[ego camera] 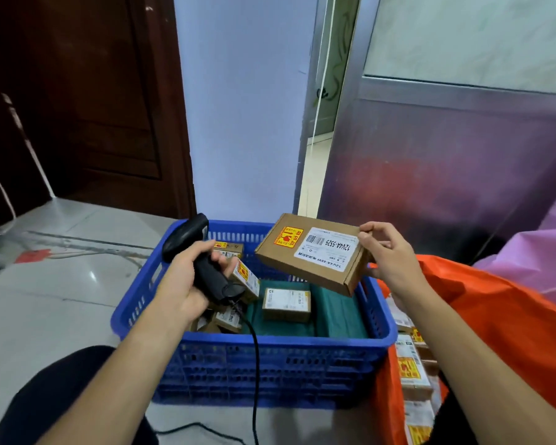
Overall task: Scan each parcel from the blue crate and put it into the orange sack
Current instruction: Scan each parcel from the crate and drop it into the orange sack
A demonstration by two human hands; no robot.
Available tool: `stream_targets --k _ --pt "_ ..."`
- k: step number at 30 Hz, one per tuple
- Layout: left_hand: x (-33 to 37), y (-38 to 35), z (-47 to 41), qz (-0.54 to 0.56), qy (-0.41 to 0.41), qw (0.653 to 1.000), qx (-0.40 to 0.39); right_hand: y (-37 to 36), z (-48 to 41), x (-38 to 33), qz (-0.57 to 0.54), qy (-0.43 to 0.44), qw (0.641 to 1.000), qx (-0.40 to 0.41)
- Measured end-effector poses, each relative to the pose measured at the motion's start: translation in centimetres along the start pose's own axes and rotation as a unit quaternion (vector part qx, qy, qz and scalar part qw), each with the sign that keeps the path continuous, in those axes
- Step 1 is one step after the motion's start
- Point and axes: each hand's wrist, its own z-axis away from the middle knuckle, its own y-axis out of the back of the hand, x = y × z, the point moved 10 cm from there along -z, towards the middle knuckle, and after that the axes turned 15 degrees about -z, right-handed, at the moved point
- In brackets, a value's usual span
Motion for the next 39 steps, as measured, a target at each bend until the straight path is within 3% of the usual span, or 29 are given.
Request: stream_targets --k 5,15,25,31,34,36,39 --pt "-2.2 -0.3 0.0 -0.06 0.026 0.997 0.03 -2.2 0.8 1.1 -0.081 -0.04 0.996 -0.006" --pt "-4.8 -0.2 -0.6 -0.083 0.067 0.993 0.044 -5.7 2.1 1.7 -0.086 -0.056 0.99 -0.092" --pt "-5.2 0.0 -0.5 -0.162 0.07 0.984 0.038 -8.3 3.9 1.6 -0.105 -0.031 0.989 -0.103" --pt "-4.0 0.9 -0.7 -0.18 0.038 0.981 0.057 -10.2 5.3 3.1 -0.044 -0.056 0.984 -0.16" --pt "-3.2 1.5 -0.5 -0.218 0.022 0.973 0.073 -10.0 4.9 4.3 -0.022 -0.121 0.977 -0.173" --pt "-1.8 1.5 -0.1 -0.255 -0.02 0.962 0.097 -9.3 4.4 5.2 0.016 -0.169 0.971 -0.166" --pt "0.1 0.8 0.3 -0.33 -0.103 0.933 0.1 -7.6 3.4 5.4 0.1 -0.165 0.971 -0.14"
